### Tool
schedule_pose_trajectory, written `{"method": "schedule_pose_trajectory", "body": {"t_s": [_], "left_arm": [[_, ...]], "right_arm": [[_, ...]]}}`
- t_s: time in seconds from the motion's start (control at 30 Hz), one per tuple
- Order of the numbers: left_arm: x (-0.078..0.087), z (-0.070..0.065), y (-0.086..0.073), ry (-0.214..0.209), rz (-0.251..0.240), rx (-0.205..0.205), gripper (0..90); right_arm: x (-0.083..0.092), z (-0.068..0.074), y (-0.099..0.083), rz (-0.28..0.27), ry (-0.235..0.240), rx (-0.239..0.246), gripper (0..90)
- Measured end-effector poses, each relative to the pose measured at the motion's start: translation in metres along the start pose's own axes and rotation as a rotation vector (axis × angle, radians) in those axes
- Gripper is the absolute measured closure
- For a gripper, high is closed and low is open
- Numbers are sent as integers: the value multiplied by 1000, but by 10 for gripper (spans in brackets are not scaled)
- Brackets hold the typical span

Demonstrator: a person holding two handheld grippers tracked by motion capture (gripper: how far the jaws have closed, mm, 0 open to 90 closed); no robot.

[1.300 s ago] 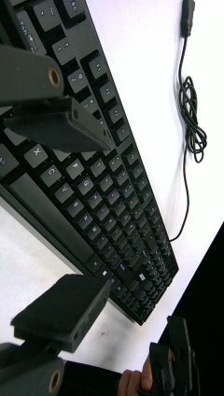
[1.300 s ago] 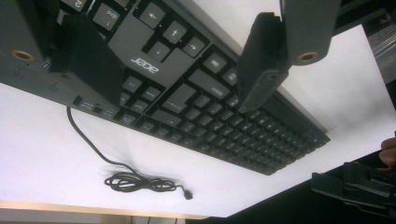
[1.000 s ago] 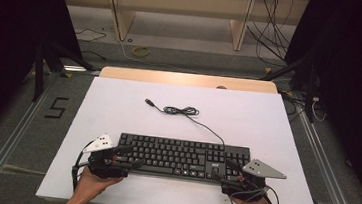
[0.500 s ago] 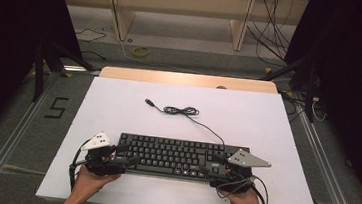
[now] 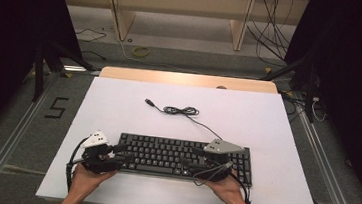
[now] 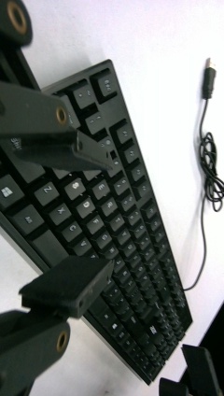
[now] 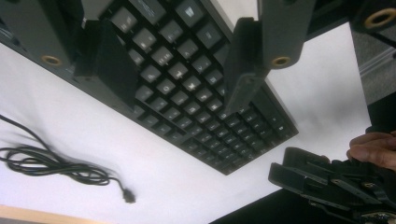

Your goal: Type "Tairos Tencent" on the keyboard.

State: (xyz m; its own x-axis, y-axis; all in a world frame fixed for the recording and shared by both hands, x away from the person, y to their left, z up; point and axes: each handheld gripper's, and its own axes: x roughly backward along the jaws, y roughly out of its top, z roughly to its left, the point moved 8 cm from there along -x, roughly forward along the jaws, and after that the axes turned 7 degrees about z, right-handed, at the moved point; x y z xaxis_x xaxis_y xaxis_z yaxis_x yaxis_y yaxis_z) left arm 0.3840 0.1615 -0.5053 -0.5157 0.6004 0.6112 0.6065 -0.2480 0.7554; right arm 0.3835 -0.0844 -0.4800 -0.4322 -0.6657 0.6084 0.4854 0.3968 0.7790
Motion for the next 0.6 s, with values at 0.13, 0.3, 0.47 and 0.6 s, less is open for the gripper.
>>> {"method": "schedule_pose_trajectory", "body": {"t_s": [0.13, 0.3, 0.47, 0.6], "left_arm": [[-1, 3, -3, 17, 27, 8, 541], [-1, 9, -7, 41, 63, 21, 626], [-1, 11, -9, 50, 87, 22, 734], [-2, 11, -11, 56, 102, 20, 774]], "right_arm": [[-12, 3, 5, 21, 8, 8, 477], [-24, 6, 8, 46, 11, 19, 523], [-34, 7, 12, 70, 12, 21, 631], [-38, 10, 14, 75, 24, 27, 679]]}}
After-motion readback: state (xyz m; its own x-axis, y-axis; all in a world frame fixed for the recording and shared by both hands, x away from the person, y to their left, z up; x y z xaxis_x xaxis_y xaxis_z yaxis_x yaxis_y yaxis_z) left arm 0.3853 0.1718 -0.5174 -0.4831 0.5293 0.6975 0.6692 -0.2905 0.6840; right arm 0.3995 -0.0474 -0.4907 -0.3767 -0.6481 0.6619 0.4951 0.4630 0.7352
